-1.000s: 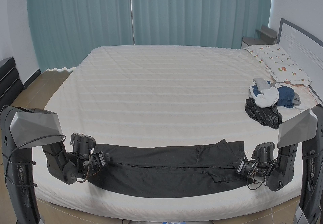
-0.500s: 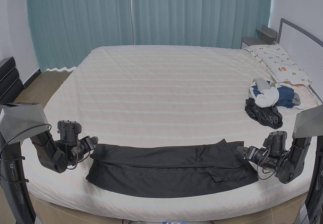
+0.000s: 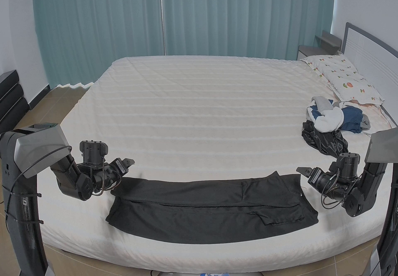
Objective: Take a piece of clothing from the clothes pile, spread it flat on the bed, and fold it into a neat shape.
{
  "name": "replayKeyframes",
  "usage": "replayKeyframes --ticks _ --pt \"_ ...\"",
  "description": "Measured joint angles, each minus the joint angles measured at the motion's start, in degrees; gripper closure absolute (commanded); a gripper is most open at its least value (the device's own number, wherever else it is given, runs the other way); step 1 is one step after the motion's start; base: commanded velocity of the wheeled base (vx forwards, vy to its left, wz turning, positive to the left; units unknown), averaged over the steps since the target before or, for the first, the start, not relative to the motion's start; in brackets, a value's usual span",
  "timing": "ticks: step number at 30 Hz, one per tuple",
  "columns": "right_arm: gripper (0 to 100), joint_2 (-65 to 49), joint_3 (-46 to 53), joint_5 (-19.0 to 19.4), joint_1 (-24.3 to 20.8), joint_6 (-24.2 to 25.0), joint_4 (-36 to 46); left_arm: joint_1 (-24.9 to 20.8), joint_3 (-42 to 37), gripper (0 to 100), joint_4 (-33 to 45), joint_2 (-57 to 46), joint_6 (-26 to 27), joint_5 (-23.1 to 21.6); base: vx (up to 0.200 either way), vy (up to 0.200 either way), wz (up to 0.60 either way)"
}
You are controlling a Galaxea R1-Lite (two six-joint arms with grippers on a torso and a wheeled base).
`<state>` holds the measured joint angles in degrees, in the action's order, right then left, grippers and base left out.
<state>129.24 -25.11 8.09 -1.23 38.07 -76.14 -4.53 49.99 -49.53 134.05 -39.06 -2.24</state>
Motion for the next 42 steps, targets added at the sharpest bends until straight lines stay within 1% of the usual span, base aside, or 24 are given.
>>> replayKeyframes --ticks 4,9,10,15,18,21,30,31,42 --pt "0 1.6 -1.0 1.8 1.2 0.4 0.0 0.1 2.5 0 1.4 2.3 0.1 -0.3 0.0 0.0 0.0" --pt "0 3.1 -1.7 2.2 1.7 0.5 0.0 0.2 3.0 0 1.8 3.5 0.2 -0.6 0.0 0.0 0.0" --pt "0 3.3 -1.8 2.2 1.8 0.5 0.0 0.2 3.0 100 1.9 3.7 0.2 -0.6 0.0 0.0 0.0" --pt "0 4.2 -3.0 2.8 1.9 1.7 0.0 0.2 3.6 100 3.4 4.2 0.2 -0.6 0.0 0.0 0.0" --pt "0 4.6 -3.8 4.3 1.8 3.3 0.1 0.5 3.9 100 3.6 4.3 0.0 -0.6 0.0 0.0 0.0" --pt "0 5.3 -4.7 5.4 1.7 3.6 0.1 0.9 4.0 100 3.6 4.4 0.0 -0.2 0.0 0.0 0.0" --pt "0 8.3 -8.6 5.8 1.4 3.8 0.1 1.9 3.6 100 3.3 4.4 -2.7 0.3 0.0 0.0 0.0" --pt "100 8.5 -8.8 5.8 1.4 3.8 0.1 1.9 3.6 100 3.3 4.4 -2.7 0.3 0.0 0.0 0.0" --pt "100 11.0 -11.7 5.6 1.7 3.9 0.2 2.0 3.4 100 3.1 4.4 -2.8 0.3 0.0 0.0 0.0"
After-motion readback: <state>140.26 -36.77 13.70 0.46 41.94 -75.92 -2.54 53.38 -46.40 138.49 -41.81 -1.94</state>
